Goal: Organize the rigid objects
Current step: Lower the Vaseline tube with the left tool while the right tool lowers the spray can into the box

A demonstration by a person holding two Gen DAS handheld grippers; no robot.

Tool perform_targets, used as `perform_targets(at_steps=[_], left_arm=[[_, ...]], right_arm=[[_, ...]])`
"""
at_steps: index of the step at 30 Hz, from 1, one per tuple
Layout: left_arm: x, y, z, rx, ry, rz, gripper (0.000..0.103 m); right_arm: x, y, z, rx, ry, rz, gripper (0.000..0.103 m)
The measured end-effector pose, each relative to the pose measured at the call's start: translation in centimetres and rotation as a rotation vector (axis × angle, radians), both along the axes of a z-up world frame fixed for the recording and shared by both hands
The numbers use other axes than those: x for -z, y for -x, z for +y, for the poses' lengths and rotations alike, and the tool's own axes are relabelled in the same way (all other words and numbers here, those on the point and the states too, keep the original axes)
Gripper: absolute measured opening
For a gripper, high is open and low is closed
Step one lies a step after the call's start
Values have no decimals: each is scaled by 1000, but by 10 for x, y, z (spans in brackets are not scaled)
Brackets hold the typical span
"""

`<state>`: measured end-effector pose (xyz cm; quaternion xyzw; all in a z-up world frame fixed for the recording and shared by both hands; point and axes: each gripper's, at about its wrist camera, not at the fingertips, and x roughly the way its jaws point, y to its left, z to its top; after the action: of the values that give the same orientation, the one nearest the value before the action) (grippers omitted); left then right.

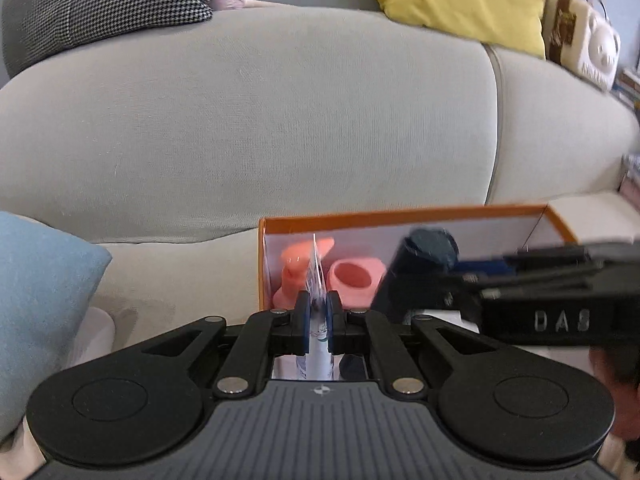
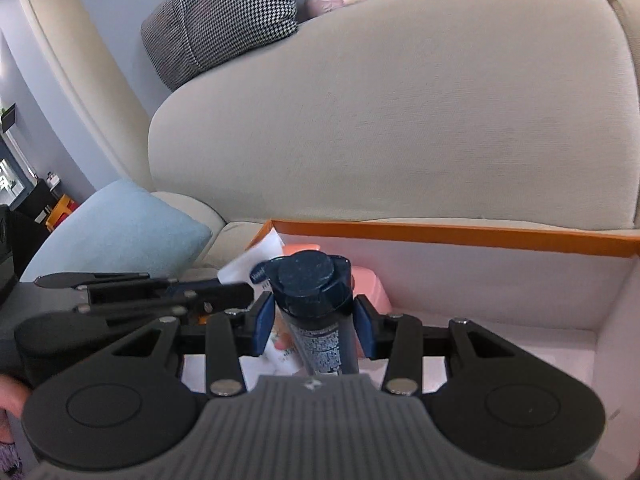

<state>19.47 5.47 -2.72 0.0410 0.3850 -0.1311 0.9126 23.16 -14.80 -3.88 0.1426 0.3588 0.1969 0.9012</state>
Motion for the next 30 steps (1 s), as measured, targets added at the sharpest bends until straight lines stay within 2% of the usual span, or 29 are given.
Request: perform_targets(at_steps=[6,9,13,15,16,21,23,26,30], left_arm=[[9,5,-9,31,-100,-10,8],[9,7,-4,18,-91,14,12],[7,13,6,14,-37,21,14],[3,17,8,12,-34,11,26],[1,18,11,16,-30,10,27],[-12,29,27,51,62,20,43],[-19,30,35,44,105,18,43],[-31,27,55,3,212,15,43],[-36,20,86,-111,326,32,43]], right_arm=[[6,-4,8,-56,42,-19,44],[10,-4,8,-72,45,-18,44],[11,-7,13,-82,34,-13,44],[10,-7,18,-92,42,-14,44],[9,-7,19,-94,45,-14,45],[5,-8,21,-100,48,12,46],[3,-11,24,-95,44,24,47],[-1,-12,26,-91,46,39,47],[-7,-9,33,-106,75,45,51]])
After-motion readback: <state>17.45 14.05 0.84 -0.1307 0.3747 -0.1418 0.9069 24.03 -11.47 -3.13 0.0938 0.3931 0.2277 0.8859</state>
